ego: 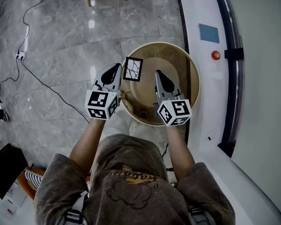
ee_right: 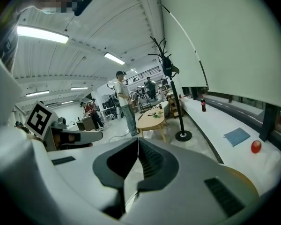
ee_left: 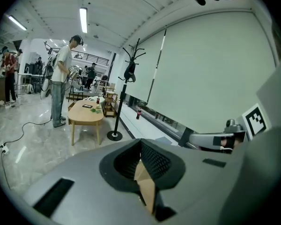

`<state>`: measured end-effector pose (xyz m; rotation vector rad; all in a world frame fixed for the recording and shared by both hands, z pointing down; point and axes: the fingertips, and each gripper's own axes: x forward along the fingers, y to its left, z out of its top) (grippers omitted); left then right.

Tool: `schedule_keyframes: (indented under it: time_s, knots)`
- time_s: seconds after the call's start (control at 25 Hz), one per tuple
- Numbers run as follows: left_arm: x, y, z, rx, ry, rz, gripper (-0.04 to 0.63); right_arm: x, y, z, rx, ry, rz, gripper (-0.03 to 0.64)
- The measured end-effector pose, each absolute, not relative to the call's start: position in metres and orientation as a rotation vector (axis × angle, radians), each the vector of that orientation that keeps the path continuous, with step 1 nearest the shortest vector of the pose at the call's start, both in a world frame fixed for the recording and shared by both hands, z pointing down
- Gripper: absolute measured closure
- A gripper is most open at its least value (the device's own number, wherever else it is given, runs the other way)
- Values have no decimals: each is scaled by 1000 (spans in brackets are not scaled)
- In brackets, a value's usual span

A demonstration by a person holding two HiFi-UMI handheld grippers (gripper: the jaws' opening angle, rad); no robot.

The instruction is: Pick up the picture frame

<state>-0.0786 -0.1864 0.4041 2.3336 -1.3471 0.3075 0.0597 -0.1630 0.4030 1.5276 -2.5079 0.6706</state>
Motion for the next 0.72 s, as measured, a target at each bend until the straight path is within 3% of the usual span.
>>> schedule_keyframes:
  time_s: [0.72]
  knots:
    - [-74,-227,553,2294,-1326,396,577,55,-208,523,1473,-2469,707,597]
